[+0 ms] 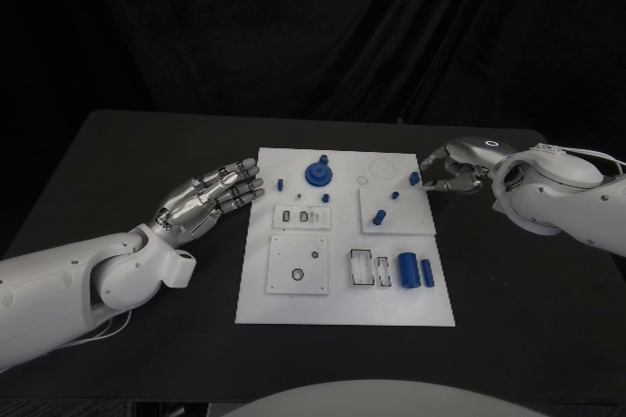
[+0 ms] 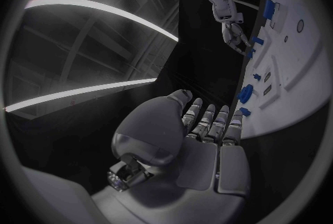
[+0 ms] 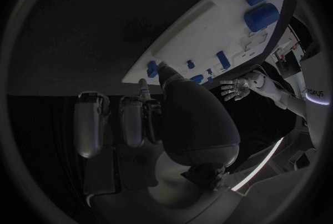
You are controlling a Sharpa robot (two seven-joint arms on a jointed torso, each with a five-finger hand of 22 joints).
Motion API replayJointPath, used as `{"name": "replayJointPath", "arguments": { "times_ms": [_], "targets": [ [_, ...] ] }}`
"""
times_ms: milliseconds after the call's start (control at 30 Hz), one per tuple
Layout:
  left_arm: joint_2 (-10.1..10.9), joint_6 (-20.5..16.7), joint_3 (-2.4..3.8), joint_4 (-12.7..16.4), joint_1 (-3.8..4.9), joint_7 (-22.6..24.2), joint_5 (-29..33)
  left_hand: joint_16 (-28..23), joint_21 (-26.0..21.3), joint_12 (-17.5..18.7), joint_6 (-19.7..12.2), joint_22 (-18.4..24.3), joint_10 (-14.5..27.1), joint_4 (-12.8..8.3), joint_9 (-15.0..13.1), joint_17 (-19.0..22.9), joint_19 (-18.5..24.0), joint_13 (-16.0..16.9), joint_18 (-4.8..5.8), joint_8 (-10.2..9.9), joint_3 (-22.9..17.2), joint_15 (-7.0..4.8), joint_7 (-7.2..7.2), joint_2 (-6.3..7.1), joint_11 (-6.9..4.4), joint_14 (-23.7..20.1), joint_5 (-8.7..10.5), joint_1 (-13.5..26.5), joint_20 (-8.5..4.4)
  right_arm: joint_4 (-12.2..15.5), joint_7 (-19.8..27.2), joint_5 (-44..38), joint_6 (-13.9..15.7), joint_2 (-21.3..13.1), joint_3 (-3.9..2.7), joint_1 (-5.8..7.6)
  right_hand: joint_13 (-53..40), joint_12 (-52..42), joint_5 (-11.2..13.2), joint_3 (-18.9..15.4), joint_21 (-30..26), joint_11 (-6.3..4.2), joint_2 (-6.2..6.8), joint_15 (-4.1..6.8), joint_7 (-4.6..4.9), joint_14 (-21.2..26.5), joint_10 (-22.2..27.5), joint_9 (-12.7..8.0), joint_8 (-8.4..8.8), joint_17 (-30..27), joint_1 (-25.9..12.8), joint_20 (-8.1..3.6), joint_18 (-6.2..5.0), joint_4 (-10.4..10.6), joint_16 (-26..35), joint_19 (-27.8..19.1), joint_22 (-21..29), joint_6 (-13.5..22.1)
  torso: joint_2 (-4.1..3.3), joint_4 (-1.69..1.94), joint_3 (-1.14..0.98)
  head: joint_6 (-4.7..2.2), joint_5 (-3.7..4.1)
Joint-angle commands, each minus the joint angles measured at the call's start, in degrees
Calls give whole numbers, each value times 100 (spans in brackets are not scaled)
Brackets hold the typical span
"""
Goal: Assemble the parts on the task board
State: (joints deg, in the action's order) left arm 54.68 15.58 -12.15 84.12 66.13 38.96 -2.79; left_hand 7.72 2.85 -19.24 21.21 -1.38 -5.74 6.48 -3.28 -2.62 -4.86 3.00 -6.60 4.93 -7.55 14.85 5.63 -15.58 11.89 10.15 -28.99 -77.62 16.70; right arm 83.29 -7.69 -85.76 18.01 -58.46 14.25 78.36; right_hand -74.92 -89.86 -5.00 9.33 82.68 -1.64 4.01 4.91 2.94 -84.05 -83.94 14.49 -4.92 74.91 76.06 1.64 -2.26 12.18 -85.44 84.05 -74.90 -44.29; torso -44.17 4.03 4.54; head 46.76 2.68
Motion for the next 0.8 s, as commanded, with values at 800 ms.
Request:
{"name": "replayJointPath", "arguments": {
  "times_ms": [800],
  "targets": [
    [-47, 106, 5, -40, -106, 550, 27, 32, 16, -8, -41, -2, -8, 20, 6, -4, -35, 2, 89, -22, -82, 27, 3, -8, 21, 7, -27, 68, 12, -339, -190, 4, -228, 363, -4, -87, -1344, 85, -241, -2, -305, 32, -61, -19, 98, -390, -476, -9, -100, 774, 208, 1, -18, -7, 247, 128, -1181, -149, -1, -11, 4, 3, 8]
  ]
}}
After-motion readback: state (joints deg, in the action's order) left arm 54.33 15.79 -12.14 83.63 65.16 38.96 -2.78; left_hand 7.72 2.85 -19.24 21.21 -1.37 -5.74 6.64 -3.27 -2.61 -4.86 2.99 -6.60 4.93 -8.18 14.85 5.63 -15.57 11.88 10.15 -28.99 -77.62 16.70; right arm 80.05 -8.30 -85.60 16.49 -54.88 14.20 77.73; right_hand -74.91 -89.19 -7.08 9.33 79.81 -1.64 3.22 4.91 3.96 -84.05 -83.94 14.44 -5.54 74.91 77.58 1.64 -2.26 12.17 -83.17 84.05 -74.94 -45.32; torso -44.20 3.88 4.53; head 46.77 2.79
